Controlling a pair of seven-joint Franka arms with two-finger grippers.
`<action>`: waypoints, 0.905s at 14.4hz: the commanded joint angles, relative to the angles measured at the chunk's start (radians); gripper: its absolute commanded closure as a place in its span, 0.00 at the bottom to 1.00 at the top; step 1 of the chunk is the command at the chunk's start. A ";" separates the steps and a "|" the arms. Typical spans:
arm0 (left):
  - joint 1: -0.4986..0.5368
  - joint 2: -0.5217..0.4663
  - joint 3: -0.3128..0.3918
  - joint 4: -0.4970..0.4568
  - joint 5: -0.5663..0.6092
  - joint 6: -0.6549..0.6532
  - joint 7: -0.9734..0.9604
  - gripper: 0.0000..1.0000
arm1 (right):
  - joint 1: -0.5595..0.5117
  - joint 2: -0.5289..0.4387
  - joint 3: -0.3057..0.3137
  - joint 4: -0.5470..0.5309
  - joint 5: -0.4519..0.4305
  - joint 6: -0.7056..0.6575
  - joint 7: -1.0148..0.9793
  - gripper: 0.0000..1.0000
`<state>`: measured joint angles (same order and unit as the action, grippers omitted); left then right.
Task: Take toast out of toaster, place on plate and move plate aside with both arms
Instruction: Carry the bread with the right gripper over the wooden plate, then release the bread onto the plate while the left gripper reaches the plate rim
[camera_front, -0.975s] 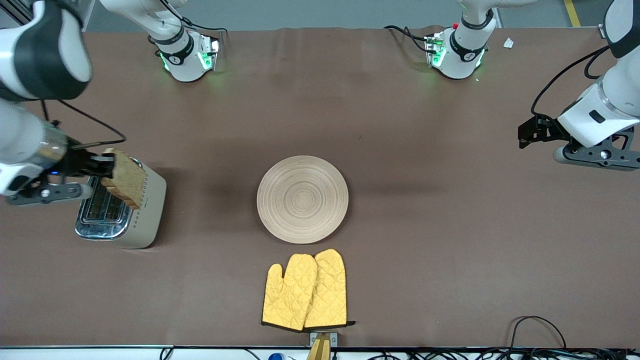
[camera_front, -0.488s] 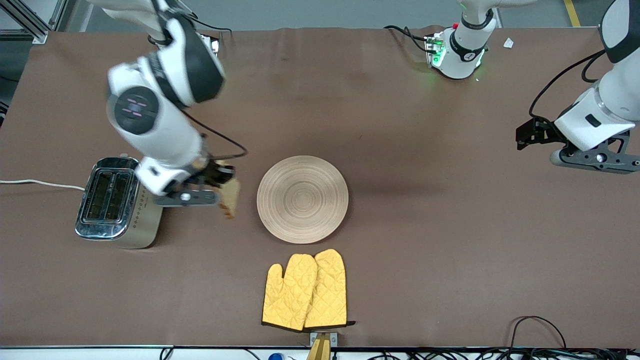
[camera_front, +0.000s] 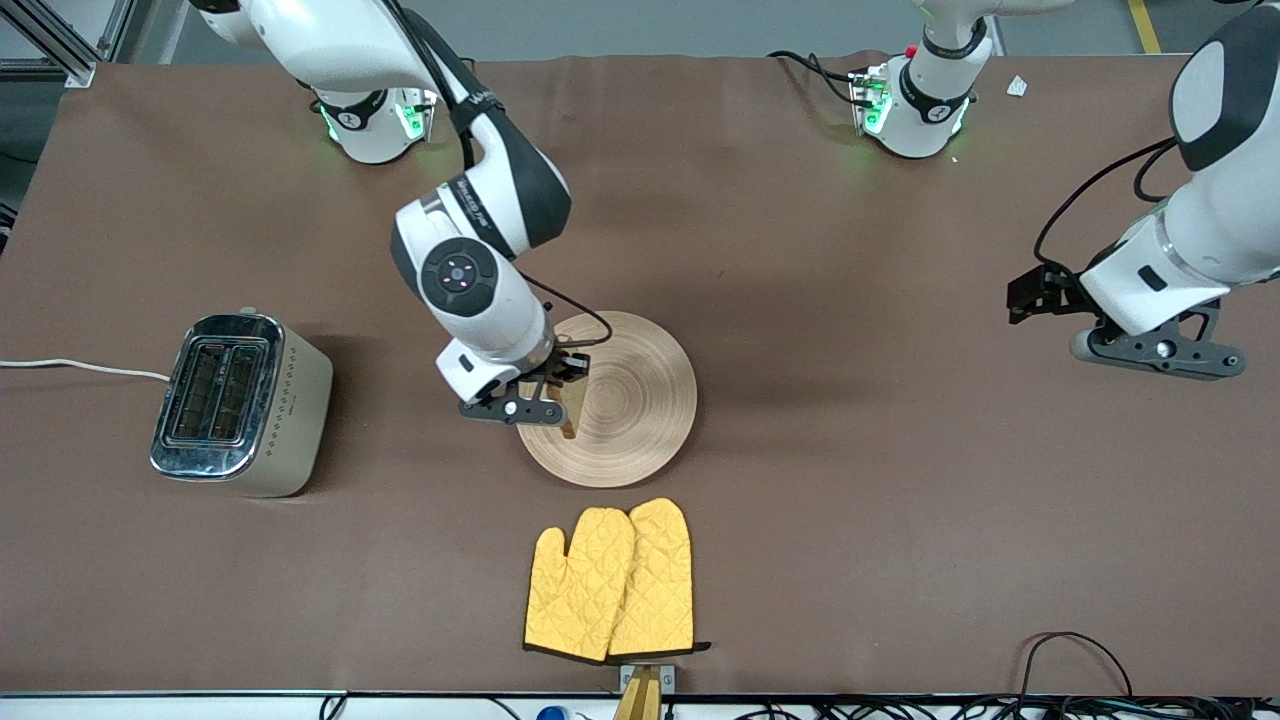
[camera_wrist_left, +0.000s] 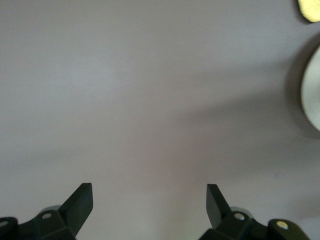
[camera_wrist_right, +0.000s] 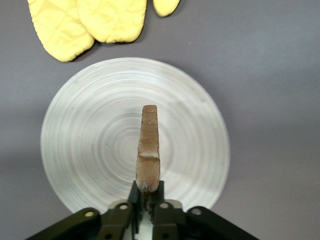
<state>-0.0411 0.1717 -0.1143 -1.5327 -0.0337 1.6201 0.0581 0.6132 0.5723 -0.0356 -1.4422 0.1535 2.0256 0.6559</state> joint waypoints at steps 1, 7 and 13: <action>0.016 0.064 -0.001 0.013 -0.122 0.043 0.045 0.00 | 0.005 0.003 -0.012 0.008 0.034 0.012 0.033 0.13; 0.038 0.259 0.004 0.006 -0.464 0.119 0.227 0.00 | -0.021 -0.020 -0.020 0.020 0.020 0.004 0.014 0.00; -0.011 0.434 -0.024 -0.079 -0.857 0.303 0.404 0.06 | -0.162 -0.110 -0.036 0.017 -0.020 -0.025 -0.126 0.00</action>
<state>-0.0187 0.5946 -0.1170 -1.5781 -0.8178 1.8494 0.4470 0.5238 0.5290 -0.0859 -1.3965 0.1492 2.0315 0.5910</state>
